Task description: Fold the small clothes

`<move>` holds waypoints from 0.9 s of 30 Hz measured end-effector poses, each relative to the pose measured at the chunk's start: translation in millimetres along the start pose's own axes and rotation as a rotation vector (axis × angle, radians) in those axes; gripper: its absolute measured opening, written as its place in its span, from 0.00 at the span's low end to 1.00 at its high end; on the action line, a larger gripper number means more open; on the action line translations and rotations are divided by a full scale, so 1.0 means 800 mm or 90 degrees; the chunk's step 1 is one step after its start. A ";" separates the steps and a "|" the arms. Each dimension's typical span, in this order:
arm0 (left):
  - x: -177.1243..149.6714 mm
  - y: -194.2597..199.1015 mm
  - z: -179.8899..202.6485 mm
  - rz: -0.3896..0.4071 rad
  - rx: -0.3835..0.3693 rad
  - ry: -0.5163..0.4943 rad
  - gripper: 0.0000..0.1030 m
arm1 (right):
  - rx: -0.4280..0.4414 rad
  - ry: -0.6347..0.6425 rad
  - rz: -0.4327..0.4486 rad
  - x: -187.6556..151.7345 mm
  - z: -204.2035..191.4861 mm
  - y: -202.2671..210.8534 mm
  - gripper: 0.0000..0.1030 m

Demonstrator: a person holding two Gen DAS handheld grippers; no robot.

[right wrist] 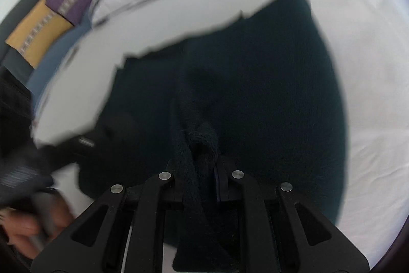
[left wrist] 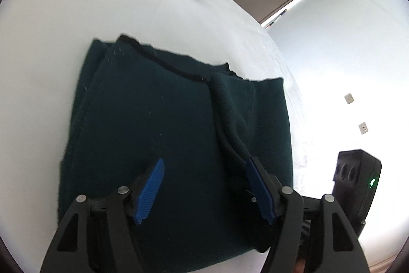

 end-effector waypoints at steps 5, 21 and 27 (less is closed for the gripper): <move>-0.008 -0.018 0.020 -0.038 -0.028 0.016 0.69 | 0.080 -0.025 0.035 -0.014 0.008 0.031 0.40; -0.016 -0.084 0.058 -0.100 0.069 -0.033 0.22 | -0.012 -0.059 0.184 -0.129 0.098 0.207 0.67; -0.008 -0.054 0.056 -0.092 0.037 -0.034 0.19 | -0.038 -0.105 0.181 -0.131 0.145 0.205 0.67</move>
Point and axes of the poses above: each gripper's, at about its wrist camera, not at the fingertips, and y roughly against the way its jaws point, z to its right, x to its top, the point moved 6 cm from there along -y, roughly the way its jaws point, and after that the axes turned 14 degrees about y, right-handed, at the moved point
